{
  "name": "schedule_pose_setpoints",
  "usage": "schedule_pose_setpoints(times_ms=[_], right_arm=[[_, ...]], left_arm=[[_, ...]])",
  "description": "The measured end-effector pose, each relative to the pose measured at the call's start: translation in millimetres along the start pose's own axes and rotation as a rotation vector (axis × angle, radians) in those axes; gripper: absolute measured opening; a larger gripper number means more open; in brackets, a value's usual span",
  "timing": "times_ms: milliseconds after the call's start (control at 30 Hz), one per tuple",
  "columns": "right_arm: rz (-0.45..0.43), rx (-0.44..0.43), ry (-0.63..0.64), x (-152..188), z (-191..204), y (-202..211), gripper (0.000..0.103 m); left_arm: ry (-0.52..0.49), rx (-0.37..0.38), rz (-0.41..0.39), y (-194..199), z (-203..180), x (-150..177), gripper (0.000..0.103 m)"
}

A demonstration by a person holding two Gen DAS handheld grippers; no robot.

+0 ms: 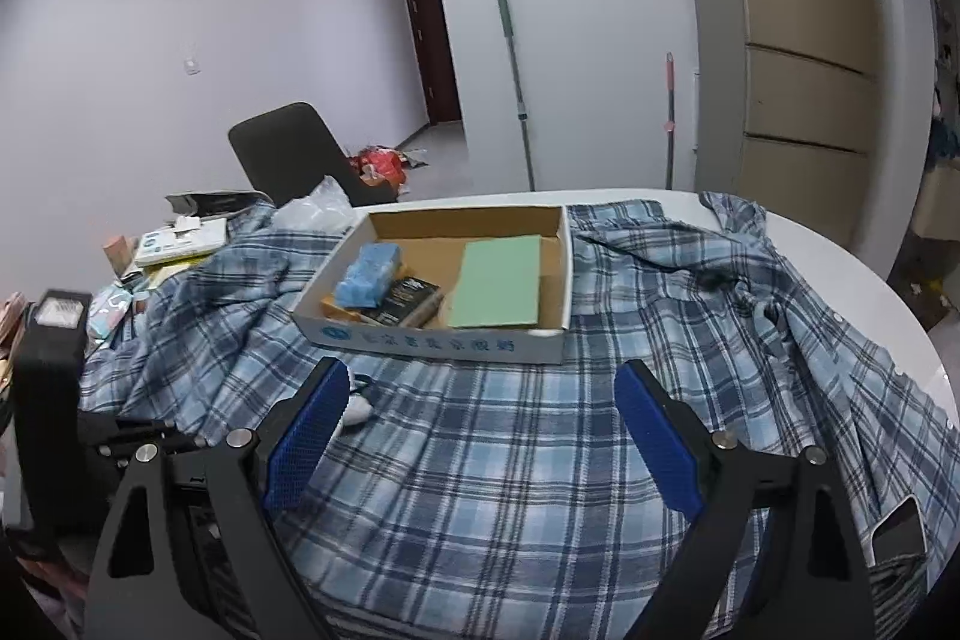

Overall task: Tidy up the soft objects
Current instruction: 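Grasp the white coiled USB cable with the left gripper and lift it, then grasp the white bunny earphone case with the right gripper while the left holds the cable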

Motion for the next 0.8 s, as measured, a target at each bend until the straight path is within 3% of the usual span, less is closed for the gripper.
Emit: schedule_pose_setpoints(times_ms=[100, 267, 433, 567, 800], right_arm=[[-0.017, 0.024, 0.027, -4.7, 9.2, 7.0, 0.089], [-0.024, 0.018, 0.026, -11.6, 21.0, 12.2, 0.089], [0.074, 0.012, 0.102, -12.0, 43.7, -10.7, 0.089], [0.137, -0.037, 0.114, -14.5, 55.7, -28.7, 0.089], [0.248, -0.073, 0.162, -22.1, 81.6, -67.0, 0.085]], left_arm=[[0.022, 0.001, -0.115, 27.3, 10.4, -2.9, 0.022], [0.016, -0.079, -0.371, 67.7, 23.9, 4.2, 0.022], [0.069, -0.069, -0.508, 73.3, 43.7, 17.3, 0.022], [0.140, -0.136, -0.550, 61.1, 59.0, 25.5, 0.022], [0.181, -0.096, -0.535, 56.7, 71.3, 29.3, 0.022]])
Point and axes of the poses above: each gripper's, at about its wrist camera, not at the fingertips, and y roughly against the way its jaws point, z to its left, x to its underside, the point moved 1 cm from there along -y, roughly the way its jaws point, and after that the axes turned 14 degrees about z, right-handed, at the moved point
